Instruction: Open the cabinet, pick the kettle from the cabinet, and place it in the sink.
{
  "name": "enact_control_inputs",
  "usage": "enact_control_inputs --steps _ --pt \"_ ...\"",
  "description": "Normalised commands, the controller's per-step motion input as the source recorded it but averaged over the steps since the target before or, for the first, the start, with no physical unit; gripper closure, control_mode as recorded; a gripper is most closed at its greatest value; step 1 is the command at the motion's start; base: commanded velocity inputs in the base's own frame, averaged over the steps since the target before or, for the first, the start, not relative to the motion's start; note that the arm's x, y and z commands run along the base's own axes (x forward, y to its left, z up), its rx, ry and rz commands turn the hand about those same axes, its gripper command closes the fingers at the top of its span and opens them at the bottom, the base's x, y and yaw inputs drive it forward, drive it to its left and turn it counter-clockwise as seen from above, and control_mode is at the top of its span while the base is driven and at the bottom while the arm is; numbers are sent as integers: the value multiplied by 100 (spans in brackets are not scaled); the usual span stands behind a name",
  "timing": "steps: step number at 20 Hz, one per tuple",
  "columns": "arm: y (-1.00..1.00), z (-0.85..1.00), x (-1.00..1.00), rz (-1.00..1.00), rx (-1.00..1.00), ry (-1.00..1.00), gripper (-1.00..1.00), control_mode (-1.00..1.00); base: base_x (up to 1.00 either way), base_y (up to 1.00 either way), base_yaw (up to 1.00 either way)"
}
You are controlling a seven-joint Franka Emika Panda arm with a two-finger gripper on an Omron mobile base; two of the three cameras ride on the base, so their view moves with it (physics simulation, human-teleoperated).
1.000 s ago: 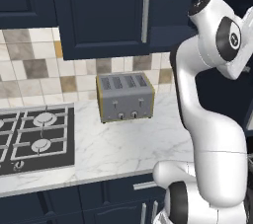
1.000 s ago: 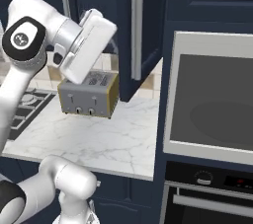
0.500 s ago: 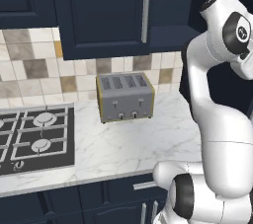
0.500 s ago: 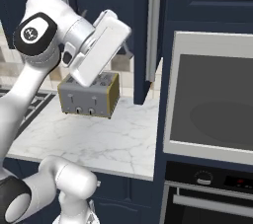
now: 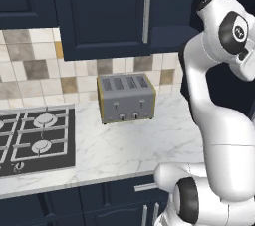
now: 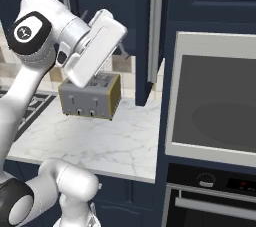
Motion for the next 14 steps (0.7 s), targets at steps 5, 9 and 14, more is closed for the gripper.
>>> enact_control_inputs --steps 5,9,14 --pt "48 1 0 6 -11 9 -100 -100 0 0 0" --pt "54 5 -2 14 -19 14 -100 -100 0 0 0" --pt "52 7 -9 23 -22 20 -100 -100 0 0 0"
